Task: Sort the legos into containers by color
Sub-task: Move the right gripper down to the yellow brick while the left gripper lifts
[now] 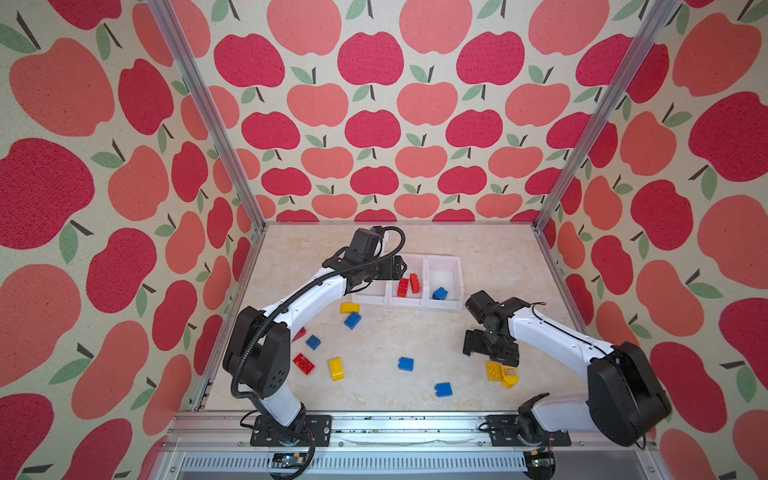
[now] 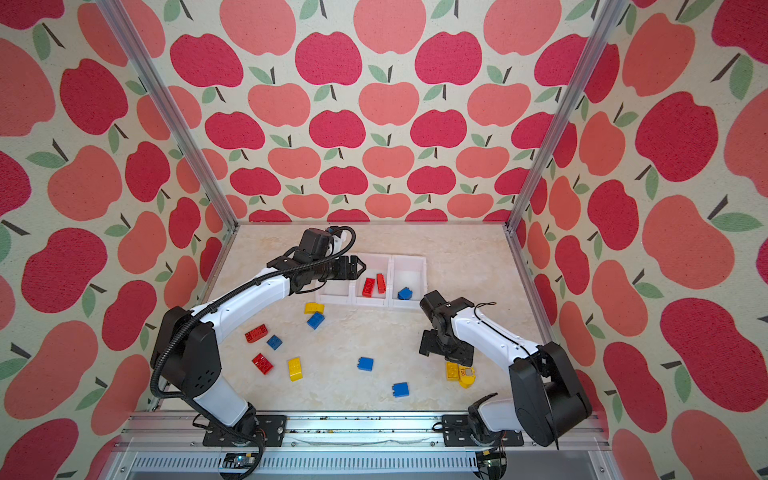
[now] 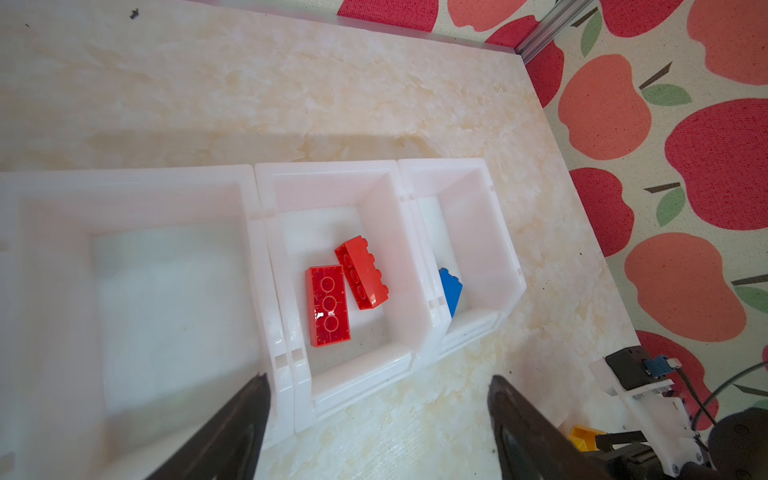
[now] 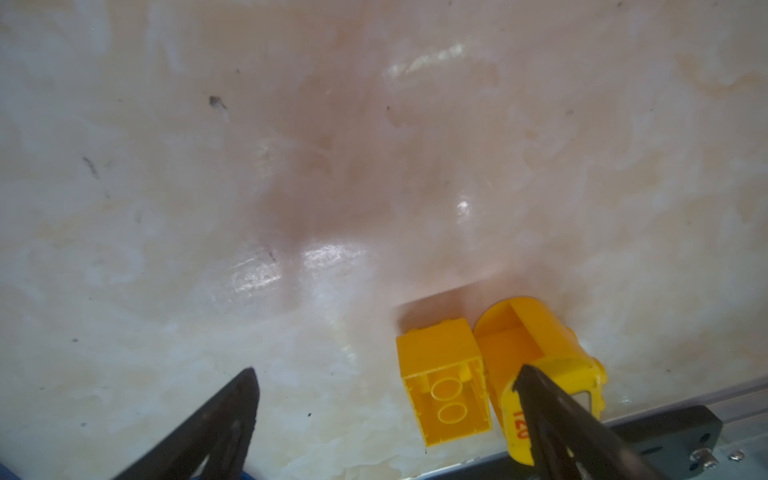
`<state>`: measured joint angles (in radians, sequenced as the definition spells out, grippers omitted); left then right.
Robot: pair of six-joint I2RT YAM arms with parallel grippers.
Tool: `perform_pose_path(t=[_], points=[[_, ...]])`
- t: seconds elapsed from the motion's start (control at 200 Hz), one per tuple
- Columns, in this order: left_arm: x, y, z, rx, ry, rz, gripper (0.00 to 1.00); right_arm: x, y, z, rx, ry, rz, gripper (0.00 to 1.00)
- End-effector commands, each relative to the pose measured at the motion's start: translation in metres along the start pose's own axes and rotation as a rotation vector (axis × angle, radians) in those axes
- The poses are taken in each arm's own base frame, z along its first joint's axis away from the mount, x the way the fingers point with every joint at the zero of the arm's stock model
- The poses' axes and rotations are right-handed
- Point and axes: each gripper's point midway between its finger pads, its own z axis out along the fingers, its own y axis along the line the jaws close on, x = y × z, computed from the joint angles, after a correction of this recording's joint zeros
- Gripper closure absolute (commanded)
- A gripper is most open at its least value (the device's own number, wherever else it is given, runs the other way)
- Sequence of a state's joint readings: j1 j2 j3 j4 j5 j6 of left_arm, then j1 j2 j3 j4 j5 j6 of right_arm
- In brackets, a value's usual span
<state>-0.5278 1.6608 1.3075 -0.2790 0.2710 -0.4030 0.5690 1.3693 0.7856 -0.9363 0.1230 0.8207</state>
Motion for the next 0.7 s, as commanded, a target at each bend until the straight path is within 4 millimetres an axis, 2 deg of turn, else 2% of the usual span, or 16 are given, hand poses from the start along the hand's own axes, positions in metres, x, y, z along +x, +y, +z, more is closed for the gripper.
perform_pose_path(t=[0.0,0.3,0.695], points=[[-0.003,-0.002,-0.008,0.013,-0.013,-0.002,0.16,-0.002,0.007,0.004,-0.016,-0.006,0.010,0.01],[-0.002,0.000,-0.012,0.016,-0.016,-0.007,0.16,-0.012,0.004,-0.020,-0.004,-0.083,0.003,0.01],[0.002,0.005,-0.013,0.010,-0.012,-0.023,0.15,-0.012,0.011,0.001,0.001,-0.041,-0.021,0.01]])
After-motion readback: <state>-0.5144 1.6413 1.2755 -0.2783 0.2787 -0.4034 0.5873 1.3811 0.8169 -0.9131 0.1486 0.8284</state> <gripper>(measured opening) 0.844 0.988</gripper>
